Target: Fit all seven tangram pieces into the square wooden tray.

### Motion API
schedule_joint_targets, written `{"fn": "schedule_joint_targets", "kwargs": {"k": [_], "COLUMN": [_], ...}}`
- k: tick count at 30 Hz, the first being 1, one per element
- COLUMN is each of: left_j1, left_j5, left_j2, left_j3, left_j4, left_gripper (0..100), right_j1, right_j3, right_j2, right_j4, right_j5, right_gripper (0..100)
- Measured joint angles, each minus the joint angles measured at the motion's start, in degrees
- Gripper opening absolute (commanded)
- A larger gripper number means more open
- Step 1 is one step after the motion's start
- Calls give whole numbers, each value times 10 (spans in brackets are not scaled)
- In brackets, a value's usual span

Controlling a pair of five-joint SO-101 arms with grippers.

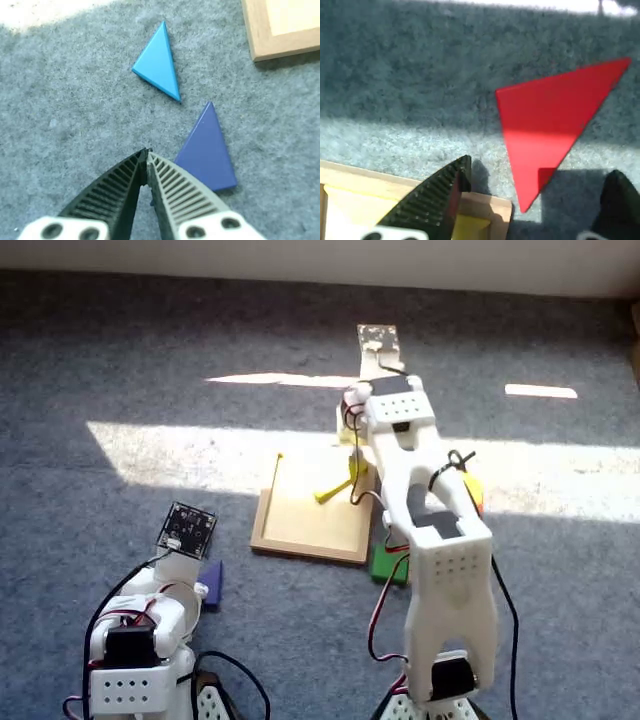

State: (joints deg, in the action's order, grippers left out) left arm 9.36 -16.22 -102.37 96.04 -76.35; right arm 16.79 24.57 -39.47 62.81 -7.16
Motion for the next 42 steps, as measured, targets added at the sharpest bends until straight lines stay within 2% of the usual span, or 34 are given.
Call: {"fn": "schedule_joint_targets", "kwargs": {"k": [10, 20, 27, 31, 42], "left_j1": [0, 0, 0, 0, 0], "left_j5": [0, 0, 0, 0, 0], "left_j2": [0, 0, 0, 0, 0], "left_j3": [0, 0, 0, 0, 0], "left_j4": [0, 0, 0, 0, 0], "left_gripper": [7, 7, 7, 7, 7], "right_j1": [-3, -22, -25, -28, -30], "right_j3": [139, 329, 414, 436, 438], "right_j2": [-115, -239, -270, -270, -271], "right_j4": [-17, -12, 85, 135, 139], "right_j5": [-76, -79, -81, -81, -81], "right_gripper": [465, 464, 464, 464, 464]}}
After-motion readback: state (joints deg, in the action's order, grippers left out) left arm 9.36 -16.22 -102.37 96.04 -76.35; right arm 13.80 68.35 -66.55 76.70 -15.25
